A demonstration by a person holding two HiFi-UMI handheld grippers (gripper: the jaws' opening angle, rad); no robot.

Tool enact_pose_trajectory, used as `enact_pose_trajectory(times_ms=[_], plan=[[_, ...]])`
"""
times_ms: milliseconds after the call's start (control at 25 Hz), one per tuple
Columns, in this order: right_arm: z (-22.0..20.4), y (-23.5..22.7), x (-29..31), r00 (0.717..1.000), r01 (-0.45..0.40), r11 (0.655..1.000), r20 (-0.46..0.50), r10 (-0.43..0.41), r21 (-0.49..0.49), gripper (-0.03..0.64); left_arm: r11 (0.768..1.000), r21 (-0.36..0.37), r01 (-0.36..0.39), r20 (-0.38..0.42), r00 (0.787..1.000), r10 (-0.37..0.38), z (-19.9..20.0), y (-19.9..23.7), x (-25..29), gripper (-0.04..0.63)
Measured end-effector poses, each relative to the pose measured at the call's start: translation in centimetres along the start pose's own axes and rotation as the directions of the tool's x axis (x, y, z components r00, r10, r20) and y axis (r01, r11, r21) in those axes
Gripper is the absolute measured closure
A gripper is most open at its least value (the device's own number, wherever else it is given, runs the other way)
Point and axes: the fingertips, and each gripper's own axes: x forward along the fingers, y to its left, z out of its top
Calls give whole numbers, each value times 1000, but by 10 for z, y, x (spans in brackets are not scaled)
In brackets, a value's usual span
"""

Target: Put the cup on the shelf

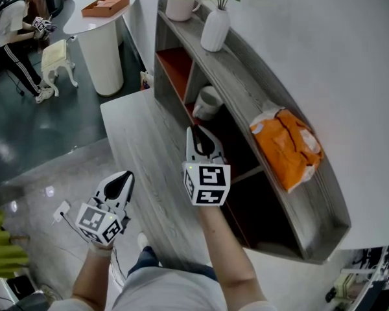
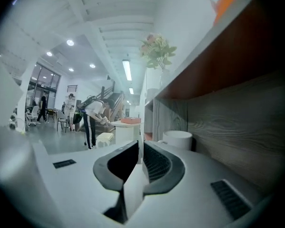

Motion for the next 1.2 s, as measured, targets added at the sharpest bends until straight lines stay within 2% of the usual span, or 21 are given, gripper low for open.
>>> enact_pose_trajectory(times_ms=[360,800,1000,1200], plan=[[16,59,-69,986,-153,988,73,153,4,589,999,25,-19,35,999,18,18,-32,-37,577],[1,135,-157,937,-344,937,91,338,62,591,998,52,42,20,999,-43,33,-85,-65,578],[-3,161,-184,907,-415,910,98,410,28,591,998,43,53,7,999,-53,32,-97,-77,578],[-1,170,-194,888,-449,893,121,443,26,591,998,37,44,8,999,-44,35,-98,-88,578]])
